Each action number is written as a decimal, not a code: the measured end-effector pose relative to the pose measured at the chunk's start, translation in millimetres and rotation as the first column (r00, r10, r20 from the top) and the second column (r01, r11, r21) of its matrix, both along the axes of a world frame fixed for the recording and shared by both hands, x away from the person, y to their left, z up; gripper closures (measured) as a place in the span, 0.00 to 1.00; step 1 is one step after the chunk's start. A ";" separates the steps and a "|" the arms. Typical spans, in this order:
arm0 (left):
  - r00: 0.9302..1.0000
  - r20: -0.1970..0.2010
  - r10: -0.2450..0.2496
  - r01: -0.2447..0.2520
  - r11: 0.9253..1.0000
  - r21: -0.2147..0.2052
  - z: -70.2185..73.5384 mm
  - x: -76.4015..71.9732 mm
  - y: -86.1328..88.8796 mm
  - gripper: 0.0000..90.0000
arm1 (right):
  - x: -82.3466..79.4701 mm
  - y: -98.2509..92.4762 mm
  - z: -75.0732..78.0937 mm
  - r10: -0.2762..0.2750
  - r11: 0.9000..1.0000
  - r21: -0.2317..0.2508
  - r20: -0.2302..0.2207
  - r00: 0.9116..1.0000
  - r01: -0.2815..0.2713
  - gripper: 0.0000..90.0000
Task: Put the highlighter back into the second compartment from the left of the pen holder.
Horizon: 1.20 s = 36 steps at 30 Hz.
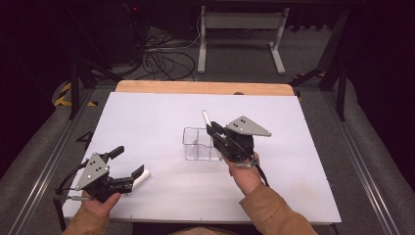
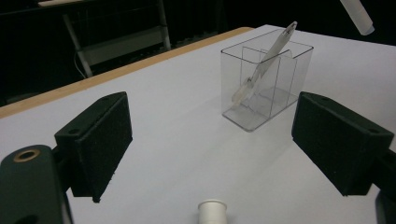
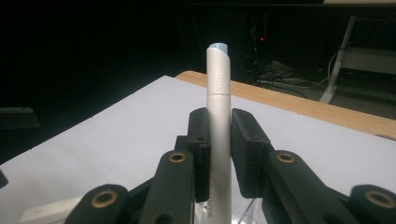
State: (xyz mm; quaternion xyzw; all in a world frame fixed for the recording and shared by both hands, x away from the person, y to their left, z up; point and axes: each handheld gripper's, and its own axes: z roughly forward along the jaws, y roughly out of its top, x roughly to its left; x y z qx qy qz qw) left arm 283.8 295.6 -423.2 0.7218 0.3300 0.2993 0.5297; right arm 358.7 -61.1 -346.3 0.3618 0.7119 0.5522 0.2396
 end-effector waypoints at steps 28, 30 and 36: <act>1.000 0.000 -0.002 0.002 1.000 0.004 -0.4 0.5 0.3 0.15 | 43.9 22.5 -11.5 -0.028 1.000 0.014 -0.004 1.000 0.028 0.87; 1.000 -0.002 -0.004 0.004 1.000 0.006 -0.4 0.6 0.5 0.14 | 45.5 23.5 -12.6 -0.028 0.999 0.017 -0.003 1.000 0.029 0.87; 1.000 -0.001 -0.004 0.004 1.000 0.008 -0.4 0.8 0.3 0.14 | 51.2 27.9 -16.8 -0.033 0.999 0.018 0.001 0.999 0.033 0.87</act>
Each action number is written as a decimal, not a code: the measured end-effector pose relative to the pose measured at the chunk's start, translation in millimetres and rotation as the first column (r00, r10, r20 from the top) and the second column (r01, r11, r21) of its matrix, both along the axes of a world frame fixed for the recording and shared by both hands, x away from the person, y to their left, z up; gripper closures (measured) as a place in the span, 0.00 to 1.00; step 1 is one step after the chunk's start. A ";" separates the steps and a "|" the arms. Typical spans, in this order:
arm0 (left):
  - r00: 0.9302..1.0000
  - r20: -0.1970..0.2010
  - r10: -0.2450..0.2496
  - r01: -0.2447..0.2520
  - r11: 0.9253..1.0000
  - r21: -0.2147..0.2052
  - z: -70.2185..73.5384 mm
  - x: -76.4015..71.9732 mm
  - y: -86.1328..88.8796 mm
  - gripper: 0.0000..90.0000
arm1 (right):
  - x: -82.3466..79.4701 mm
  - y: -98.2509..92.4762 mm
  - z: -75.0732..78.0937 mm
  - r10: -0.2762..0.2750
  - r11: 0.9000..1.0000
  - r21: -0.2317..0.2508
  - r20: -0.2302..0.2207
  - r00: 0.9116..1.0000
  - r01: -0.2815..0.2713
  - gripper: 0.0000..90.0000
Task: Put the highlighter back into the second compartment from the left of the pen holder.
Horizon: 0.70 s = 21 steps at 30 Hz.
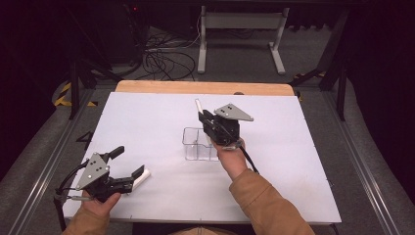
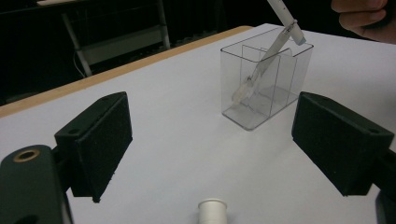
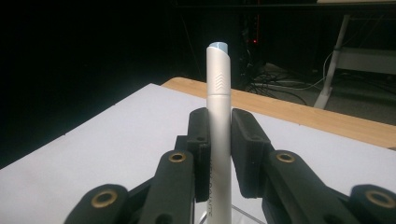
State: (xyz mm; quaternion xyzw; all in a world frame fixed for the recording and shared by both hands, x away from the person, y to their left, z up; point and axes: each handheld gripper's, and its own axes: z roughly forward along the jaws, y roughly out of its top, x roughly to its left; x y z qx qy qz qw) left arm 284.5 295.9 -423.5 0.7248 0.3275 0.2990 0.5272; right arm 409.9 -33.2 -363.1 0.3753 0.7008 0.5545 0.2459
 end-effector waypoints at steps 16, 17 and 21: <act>1.000 -0.002 0.000 0.000 1.000 -0.002 0.1 -0.2 0.4 0.14 | 10.0 3.5 -6.7 -0.007 1.000 -0.001 -0.020 1.000 0.007 0.73; 1.000 -0.002 0.000 0.000 1.000 -0.002 0.1 -0.2 0.5 0.14 | 10.2 2.5 -6.4 -0.007 1.000 -0.002 -0.022 1.000 0.007 0.68; 1.000 -0.002 0.000 0.000 1.000 -0.003 0.3 -0.1 0.6 0.14 | 8.6 -2.7 -3.6 0.005 1.000 -0.006 -0.022 1.000 -0.005 0.51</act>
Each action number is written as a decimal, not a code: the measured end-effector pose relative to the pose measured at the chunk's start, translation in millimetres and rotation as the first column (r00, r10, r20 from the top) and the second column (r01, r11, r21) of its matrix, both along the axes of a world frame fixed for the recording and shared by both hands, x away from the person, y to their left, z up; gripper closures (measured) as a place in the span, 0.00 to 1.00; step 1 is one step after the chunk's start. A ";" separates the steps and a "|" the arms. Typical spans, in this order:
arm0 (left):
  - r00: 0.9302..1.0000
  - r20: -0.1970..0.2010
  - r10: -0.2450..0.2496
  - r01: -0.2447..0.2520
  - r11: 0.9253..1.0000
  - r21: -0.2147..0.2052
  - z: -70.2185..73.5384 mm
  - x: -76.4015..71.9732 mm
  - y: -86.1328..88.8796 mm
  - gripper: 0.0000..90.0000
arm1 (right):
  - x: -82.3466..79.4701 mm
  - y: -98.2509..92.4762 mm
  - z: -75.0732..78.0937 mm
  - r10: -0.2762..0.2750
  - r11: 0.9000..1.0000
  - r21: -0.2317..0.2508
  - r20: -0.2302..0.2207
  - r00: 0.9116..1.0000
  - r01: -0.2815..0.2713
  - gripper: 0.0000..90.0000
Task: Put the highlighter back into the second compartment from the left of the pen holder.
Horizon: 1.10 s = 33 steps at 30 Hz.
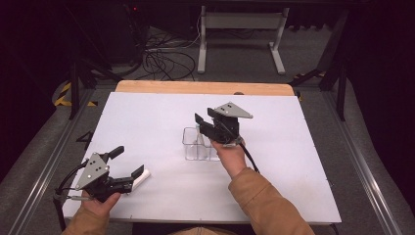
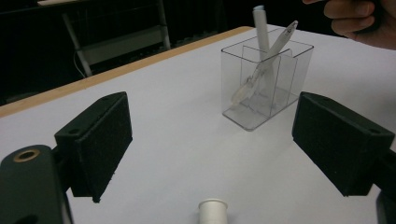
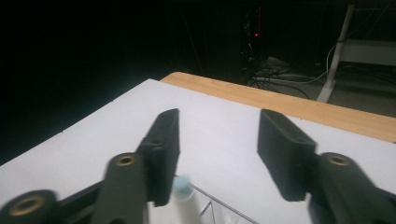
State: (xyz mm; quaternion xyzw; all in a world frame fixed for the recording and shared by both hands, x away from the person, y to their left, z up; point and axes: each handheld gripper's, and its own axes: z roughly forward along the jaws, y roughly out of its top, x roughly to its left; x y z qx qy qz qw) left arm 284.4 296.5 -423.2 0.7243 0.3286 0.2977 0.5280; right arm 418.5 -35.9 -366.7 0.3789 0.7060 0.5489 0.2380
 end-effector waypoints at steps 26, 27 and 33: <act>1.000 -0.023 0.004 -0.003 1.000 0.002 2.5 0.8 -0.1 0.14 | -22.9 -47.9 13.3 0.176 0.984 0.004 0.008 0.984 -0.176 0.08; 1.000 -0.025 0.005 -0.005 1.000 0.002 2.8 0.9 -0.2 0.14 | -23.0 -50.2 13.2 0.179 0.984 0.007 0.007 0.984 -0.179 0.07; 0.999 -0.035 0.009 -0.009 1.000 0.006 4.4 1.1 0.4 0.14 | -26.9 -62.3 14.6 0.184 0.983 -0.026 0.004 0.983 -0.184 0.03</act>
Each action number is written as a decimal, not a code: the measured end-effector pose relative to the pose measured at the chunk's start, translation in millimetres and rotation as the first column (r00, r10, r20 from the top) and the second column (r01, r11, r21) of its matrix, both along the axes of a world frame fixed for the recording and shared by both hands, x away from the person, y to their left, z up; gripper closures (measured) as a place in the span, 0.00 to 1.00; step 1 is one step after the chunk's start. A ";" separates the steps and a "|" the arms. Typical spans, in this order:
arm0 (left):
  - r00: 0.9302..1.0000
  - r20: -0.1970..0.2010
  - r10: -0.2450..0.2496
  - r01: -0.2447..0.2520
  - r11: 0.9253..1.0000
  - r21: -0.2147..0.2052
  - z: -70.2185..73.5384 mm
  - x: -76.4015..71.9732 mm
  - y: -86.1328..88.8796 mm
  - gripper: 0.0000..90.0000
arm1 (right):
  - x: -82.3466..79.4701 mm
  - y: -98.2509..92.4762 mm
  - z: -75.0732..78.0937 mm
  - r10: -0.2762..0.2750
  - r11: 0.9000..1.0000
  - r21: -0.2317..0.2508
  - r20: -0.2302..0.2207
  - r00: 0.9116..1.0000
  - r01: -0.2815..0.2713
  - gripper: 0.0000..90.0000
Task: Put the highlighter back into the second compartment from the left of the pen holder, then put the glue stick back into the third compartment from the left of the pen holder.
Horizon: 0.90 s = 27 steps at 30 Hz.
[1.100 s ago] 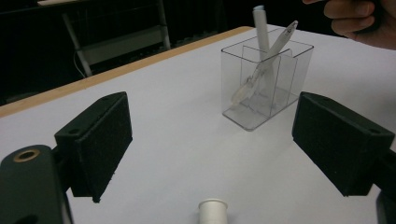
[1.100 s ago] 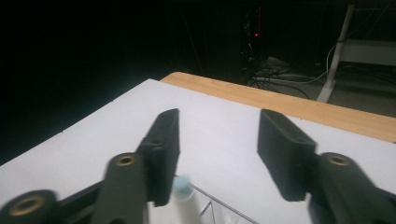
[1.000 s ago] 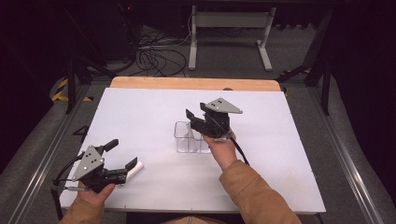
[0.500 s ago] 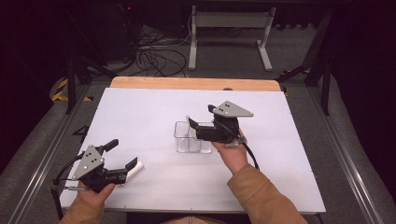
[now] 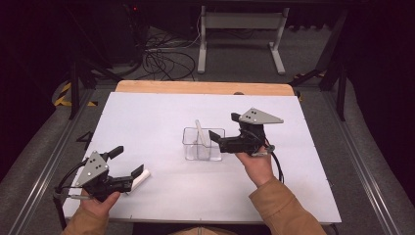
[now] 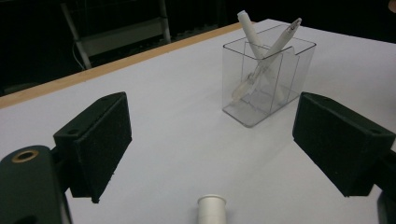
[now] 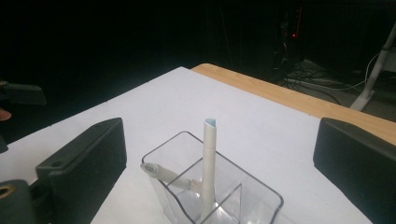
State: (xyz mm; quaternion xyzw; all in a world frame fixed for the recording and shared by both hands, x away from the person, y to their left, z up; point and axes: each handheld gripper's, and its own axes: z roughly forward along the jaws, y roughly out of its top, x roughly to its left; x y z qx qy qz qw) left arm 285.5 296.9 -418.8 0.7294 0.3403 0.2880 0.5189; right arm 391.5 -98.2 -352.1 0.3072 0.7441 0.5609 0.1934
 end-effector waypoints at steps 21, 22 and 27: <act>0.999 -0.044 0.003 -0.002 1.000 0.022 3.3 2.3 -0.3 0.12 | -21.3 -50.2 -6.1 0.035 0.999 -0.027 0.020 0.999 -0.035 0.04; 0.999 -0.045 0.002 -0.001 1.000 0.022 3.4 2.3 -0.3 0.12 | -21.4 -51.5 -5.8 0.034 0.999 -0.023 0.020 0.999 -0.034 0.04; 0.998 -0.063 -0.004 0.005 1.000 0.016 5.3 3.3 0.4 0.11 | -22.4 -57.5 -6.8 0.032 0.999 -0.019 0.021 0.999 -0.032 0.06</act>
